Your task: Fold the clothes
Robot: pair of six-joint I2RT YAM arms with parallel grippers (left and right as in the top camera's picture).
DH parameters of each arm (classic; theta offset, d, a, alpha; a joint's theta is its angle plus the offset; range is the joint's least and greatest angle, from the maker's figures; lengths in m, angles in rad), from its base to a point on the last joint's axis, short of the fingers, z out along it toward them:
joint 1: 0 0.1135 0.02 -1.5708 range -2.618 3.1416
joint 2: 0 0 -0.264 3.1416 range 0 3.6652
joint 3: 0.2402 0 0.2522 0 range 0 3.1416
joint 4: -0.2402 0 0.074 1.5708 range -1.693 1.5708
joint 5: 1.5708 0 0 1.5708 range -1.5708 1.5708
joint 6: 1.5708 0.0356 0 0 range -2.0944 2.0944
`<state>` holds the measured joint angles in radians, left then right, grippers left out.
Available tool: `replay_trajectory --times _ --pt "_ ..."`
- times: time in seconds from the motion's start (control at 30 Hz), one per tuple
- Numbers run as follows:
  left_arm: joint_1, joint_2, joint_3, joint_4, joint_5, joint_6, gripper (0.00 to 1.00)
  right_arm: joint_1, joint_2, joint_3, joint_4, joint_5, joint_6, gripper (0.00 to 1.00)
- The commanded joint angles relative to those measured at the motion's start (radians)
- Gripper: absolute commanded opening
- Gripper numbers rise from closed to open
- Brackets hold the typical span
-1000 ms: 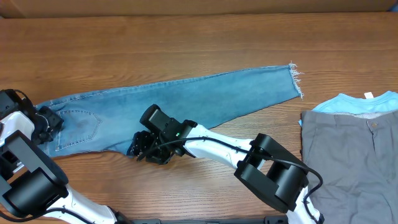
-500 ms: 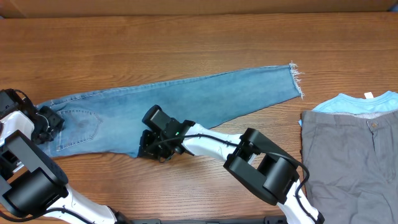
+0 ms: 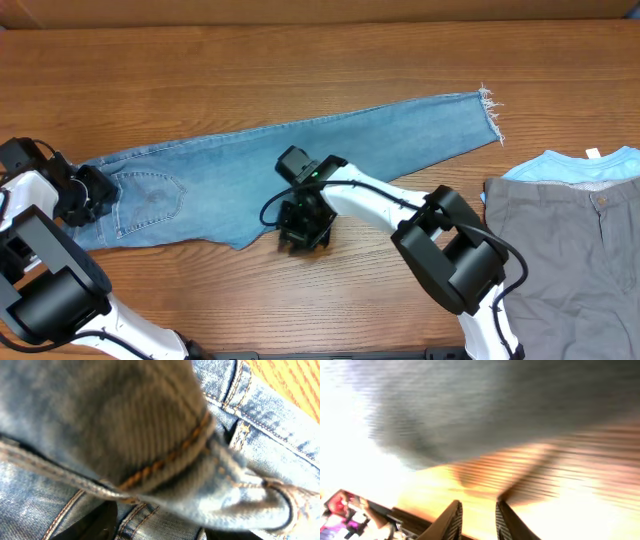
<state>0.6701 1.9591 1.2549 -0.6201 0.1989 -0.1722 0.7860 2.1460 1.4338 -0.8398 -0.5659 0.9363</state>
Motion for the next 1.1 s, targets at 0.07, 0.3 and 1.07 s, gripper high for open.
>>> replay_trajectory --times 0.07,0.3,1.07 --pt "0.013 0.047 0.069 -0.079 -0.02 0.049 0.61 -0.04 -0.1 -0.024 -0.053 0.07 -0.117 0.28" --pt "0.003 -0.054 0.203 -0.216 0.116 0.085 0.63 -0.179 -0.28 -0.023 -0.042 0.146 -0.273 0.31" --pt "-0.448 -0.226 -0.149 -0.229 -0.007 -0.071 0.58 -0.689 -0.155 -0.027 0.068 0.251 -0.653 0.27"
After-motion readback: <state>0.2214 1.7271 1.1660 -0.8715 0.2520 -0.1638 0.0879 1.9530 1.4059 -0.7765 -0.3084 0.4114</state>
